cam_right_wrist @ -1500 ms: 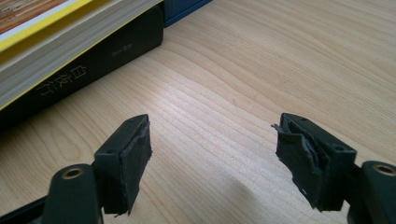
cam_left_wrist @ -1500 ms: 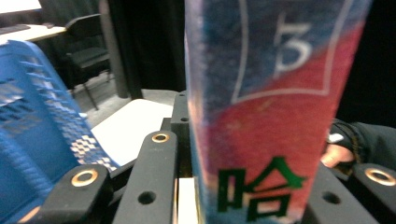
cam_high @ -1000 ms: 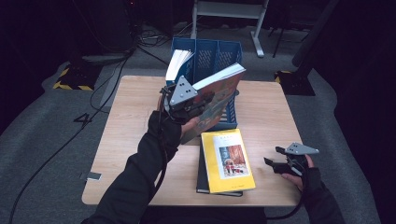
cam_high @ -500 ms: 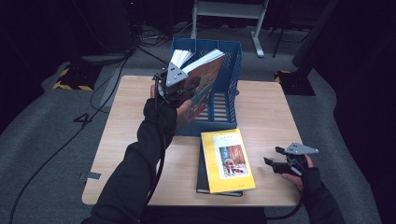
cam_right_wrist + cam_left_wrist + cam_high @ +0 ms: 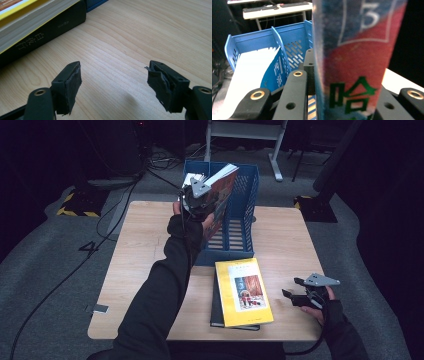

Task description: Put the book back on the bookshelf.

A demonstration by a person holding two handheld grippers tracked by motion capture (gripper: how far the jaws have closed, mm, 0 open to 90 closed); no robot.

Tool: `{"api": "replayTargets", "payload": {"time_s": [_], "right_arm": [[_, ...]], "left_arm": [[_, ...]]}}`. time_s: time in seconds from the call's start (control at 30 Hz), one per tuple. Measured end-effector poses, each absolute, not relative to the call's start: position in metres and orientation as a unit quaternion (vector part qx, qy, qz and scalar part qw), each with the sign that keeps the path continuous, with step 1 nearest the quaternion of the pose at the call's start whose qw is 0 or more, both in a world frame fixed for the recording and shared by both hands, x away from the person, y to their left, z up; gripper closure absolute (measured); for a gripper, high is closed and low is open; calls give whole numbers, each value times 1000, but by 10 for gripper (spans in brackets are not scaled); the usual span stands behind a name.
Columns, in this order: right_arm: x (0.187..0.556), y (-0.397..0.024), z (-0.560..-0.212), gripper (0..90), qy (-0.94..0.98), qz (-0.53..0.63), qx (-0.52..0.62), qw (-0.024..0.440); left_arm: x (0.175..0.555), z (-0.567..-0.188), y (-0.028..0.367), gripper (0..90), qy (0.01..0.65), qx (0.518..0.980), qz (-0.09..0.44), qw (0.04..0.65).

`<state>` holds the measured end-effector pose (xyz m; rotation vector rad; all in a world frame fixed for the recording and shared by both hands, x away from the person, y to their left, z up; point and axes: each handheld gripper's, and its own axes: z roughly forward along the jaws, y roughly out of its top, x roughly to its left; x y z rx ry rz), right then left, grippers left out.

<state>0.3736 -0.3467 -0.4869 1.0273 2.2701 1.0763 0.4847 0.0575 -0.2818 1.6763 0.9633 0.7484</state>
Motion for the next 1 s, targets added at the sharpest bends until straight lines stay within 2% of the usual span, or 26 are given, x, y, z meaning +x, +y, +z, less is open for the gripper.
{"api": "replayTargets", "payload": {"time_s": [0.47, 1.0], "right_arm": [[372, -341, -492, 275, 830, 381, 356, 198], [371, -339, -494, 278, 834, 378, 352, 195]], "left_arm": [[528, -298, 44, 739, 445, 680, 308, 494], [547, -321, 18, 739, 481, 655, 327, 483]]}}
